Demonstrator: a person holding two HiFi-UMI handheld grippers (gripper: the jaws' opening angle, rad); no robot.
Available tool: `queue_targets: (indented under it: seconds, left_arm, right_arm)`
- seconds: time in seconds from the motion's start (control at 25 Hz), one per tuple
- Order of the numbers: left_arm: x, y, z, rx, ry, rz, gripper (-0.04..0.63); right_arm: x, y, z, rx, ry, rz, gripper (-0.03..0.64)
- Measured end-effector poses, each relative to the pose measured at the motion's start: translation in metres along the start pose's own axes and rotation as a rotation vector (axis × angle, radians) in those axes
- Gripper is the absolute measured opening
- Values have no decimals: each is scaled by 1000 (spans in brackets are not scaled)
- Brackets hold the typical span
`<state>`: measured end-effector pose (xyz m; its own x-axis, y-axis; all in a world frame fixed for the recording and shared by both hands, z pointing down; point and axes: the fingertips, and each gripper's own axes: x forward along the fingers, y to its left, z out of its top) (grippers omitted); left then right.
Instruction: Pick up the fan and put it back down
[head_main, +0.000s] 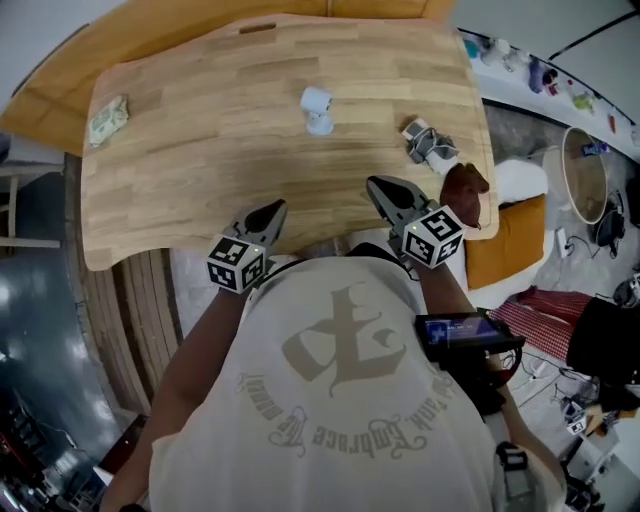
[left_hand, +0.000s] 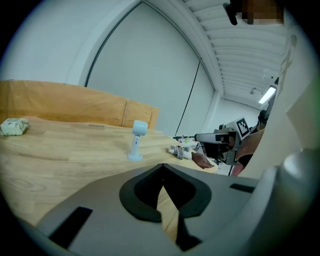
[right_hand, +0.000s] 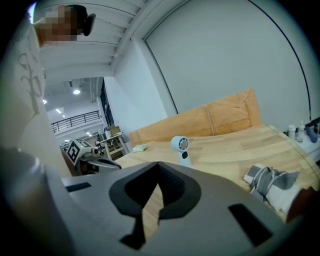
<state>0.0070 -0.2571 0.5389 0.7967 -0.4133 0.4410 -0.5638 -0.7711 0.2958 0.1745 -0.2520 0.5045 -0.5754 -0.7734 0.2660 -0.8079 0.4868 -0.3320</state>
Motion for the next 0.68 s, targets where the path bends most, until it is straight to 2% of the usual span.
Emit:
queue_targets:
  seconds: [0.36,0.68]
  left_arm:
    - [16,-12,3,24,15,-45,11]
    - [20,-14,3,33,8,-36,11]
  right_arm:
    - [-15,-5,-2,22,-28,-36,14]
    - [-18,-4,-2,1,-46,-29,14]
